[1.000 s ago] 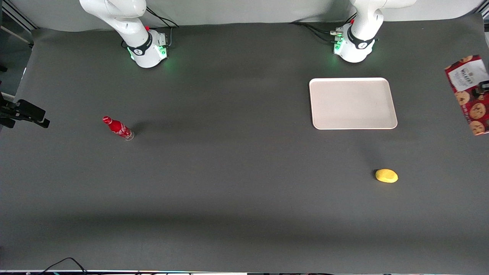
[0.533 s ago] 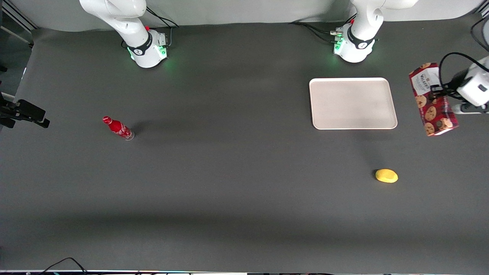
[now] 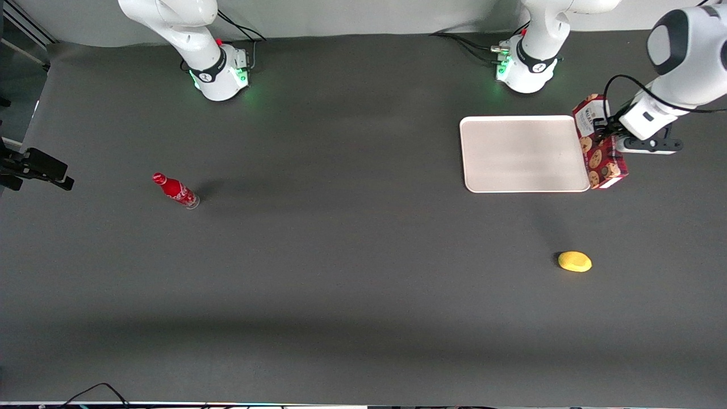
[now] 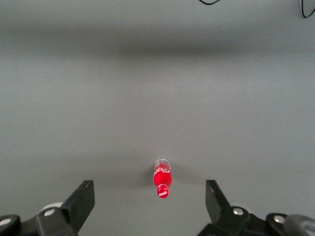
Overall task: Place red cookie box on tray
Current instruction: 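Carry the box over the white tray and lower it onto the tray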
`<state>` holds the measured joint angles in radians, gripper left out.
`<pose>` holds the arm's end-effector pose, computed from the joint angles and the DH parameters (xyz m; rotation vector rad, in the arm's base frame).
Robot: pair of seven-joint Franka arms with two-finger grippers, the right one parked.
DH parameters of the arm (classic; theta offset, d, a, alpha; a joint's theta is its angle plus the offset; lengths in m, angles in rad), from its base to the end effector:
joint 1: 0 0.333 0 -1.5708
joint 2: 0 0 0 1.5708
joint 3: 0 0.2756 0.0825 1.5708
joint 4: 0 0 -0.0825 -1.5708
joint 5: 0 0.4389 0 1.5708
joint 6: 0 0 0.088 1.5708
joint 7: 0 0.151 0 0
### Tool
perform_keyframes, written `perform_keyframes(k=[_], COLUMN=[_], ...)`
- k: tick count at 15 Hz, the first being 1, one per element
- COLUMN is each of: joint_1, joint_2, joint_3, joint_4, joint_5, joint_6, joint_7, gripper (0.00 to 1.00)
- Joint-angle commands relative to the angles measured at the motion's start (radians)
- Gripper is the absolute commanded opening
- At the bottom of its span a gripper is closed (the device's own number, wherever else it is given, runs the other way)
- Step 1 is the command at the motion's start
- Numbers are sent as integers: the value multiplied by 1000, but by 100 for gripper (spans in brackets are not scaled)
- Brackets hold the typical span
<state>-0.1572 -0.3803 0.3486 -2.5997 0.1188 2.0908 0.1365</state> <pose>0.4344 0.0736 0.2497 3.0835 -0.0683 -0.2143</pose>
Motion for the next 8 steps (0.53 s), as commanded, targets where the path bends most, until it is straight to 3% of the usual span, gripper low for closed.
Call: perform_keyframes(k=[1, 8], joint_1=[-2, -1], joint_2=[-13, 127], joint_3=[-7, 1], joint_4=[-126, -168], joint_5=[76, 78], joint_6=[153, 253], joint_7=[-47, -43], gripper=[0, 0])
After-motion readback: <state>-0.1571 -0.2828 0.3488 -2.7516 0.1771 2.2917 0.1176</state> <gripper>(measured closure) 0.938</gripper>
